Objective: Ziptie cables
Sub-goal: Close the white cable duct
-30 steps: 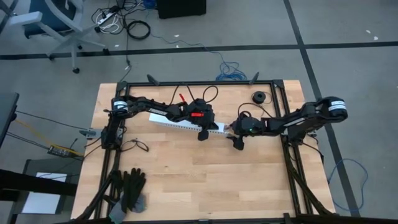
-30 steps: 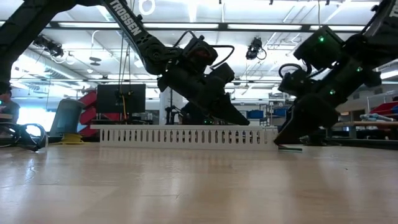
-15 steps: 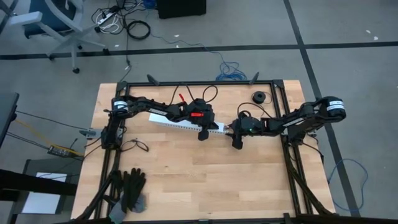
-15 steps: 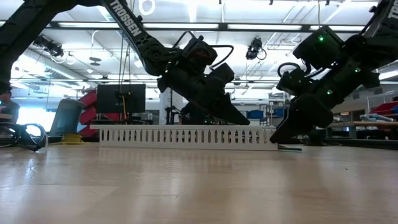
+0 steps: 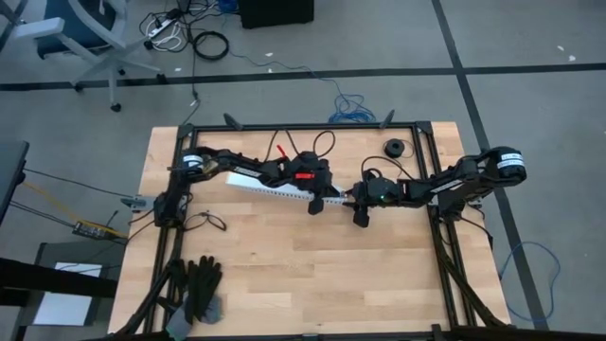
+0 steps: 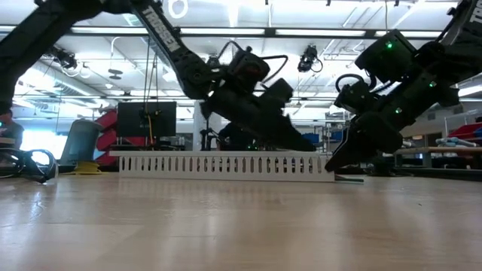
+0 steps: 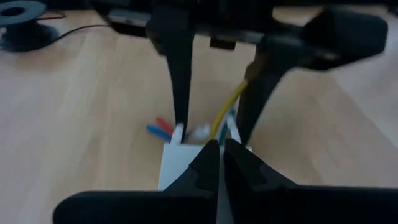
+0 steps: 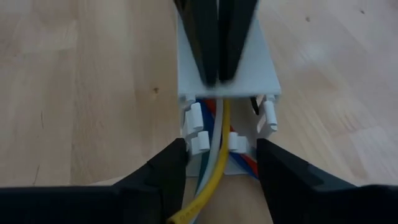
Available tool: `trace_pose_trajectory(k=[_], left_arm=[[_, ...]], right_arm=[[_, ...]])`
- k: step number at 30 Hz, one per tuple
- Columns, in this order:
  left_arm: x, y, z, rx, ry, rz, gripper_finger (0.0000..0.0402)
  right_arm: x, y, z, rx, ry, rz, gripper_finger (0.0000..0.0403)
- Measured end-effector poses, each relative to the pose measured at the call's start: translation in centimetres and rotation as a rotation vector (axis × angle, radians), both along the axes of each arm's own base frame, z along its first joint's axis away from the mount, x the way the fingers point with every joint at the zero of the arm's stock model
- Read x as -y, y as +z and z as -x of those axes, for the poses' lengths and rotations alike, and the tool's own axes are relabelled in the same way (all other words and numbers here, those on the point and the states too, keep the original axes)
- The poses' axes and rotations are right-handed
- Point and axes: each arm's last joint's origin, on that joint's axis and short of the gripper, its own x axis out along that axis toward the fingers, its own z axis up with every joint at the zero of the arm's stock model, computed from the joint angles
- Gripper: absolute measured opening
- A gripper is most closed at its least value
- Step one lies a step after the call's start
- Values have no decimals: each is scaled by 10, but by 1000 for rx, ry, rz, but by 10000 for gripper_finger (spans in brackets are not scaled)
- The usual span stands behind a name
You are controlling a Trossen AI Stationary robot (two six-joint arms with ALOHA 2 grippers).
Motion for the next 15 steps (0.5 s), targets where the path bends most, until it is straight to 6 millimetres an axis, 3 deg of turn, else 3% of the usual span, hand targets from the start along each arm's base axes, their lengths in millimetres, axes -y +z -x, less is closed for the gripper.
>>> trace_pose_trajectory(k=[5,10,15], left_arm=[[1,-9,-29,29,-66,65,0],[3,-2,-44,50,-103,69,0],[3,31,-40,100,-128,3,0]], right_arm=[[0,0,0,0,1,0,166],[0,1,-1,7,4,-4,167],[1,1,-1,7,1,2,167]])
